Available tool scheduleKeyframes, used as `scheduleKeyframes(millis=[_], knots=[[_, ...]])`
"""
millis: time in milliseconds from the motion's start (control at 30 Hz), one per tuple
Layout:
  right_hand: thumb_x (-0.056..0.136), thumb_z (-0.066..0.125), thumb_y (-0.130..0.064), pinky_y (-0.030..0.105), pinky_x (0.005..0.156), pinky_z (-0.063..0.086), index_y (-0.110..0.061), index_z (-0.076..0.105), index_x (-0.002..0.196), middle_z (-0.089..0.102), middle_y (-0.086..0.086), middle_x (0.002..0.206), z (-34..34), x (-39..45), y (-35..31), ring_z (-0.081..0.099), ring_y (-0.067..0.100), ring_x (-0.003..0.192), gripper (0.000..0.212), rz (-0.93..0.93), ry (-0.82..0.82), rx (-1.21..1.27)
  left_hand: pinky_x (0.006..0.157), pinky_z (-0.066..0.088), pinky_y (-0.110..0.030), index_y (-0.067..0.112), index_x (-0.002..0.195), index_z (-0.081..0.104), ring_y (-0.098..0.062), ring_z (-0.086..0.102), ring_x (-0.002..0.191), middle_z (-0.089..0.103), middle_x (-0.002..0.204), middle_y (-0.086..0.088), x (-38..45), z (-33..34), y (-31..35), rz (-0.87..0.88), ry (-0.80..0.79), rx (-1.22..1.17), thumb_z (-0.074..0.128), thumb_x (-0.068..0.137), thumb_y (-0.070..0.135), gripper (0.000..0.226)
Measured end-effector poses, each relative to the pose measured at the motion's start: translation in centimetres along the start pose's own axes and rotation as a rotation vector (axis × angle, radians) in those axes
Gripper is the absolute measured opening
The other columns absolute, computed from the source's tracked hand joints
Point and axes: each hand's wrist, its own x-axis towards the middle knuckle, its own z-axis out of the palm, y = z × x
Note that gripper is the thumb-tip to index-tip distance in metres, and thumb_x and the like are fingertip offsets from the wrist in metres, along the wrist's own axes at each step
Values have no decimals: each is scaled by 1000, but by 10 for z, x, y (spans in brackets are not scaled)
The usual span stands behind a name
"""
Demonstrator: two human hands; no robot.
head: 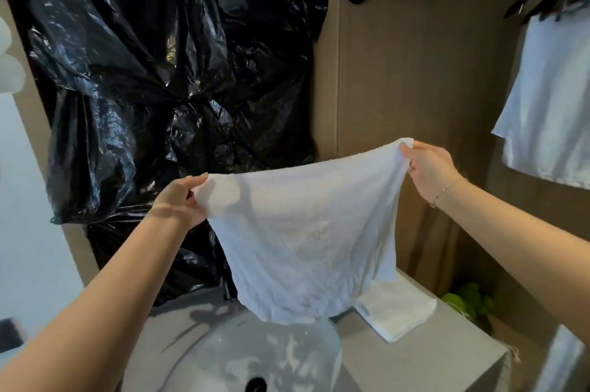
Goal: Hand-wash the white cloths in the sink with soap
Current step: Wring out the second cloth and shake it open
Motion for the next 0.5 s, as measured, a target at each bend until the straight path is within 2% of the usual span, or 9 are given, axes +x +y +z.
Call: scheduleKeyframes(millis=[100,133,200,233,400,467,500], knots=[[95,60,-27,27,90,45,-17,57,124,57,-2,121,-24,13,-6,53,16,109,30,53,85,-49,95,49,-33,13,138,50,-17,63,112,62,121,-5,4,20,-19,104,-75,-88,58,96,14,42],[96,59,-29,26,85,45,-18,57,124,57,-2,121,-34,19,-5,53,16,108,31,73,110,-67,88,49,-27,13,140,48,-11,64,105,63,117,-3,6,28,-26,170,-93,-36,56,97,13,44],[96,58,-31,23,74,45,-19,58,122,58,-2,119,-51,31,-3,55,17,108,28,100,155,-87,73,47,-19,13,134,55,-3,63,76,66,97,2,10,46,-37,295,-79,95,60,94,9,41],[97,57,-30,23,73,45,-19,59,119,59,-3,117,-59,36,-1,55,18,109,25,97,166,-90,70,46,-18,12,129,61,-4,62,73,68,93,2,13,54,-41,332,-54,147,63,92,8,38],[98,56,-25,24,68,47,-18,64,116,64,-2,112,-88,63,5,59,20,104,21,53,171,-142,80,52,-24,12,118,67,-13,66,88,70,102,-5,25,79,-64,390,-67,287,71,84,2,35],[98,56,-22,25,76,49,-16,65,114,65,-1,112,-96,78,8,59,21,106,20,-16,160,-205,85,52,-25,15,114,70,-14,66,92,70,100,-4,32,83,-73,505,-35,432,73,84,8,31],[98,56,-22,26,81,49,-15,65,113,64,-1,111,-99,86,8,59,20,106,19,-64,156,-255,83,52,-22,16,114,70,-12,66,92,70,98,-2,37,85,-76,569,-24,532,73,85,11,29]])
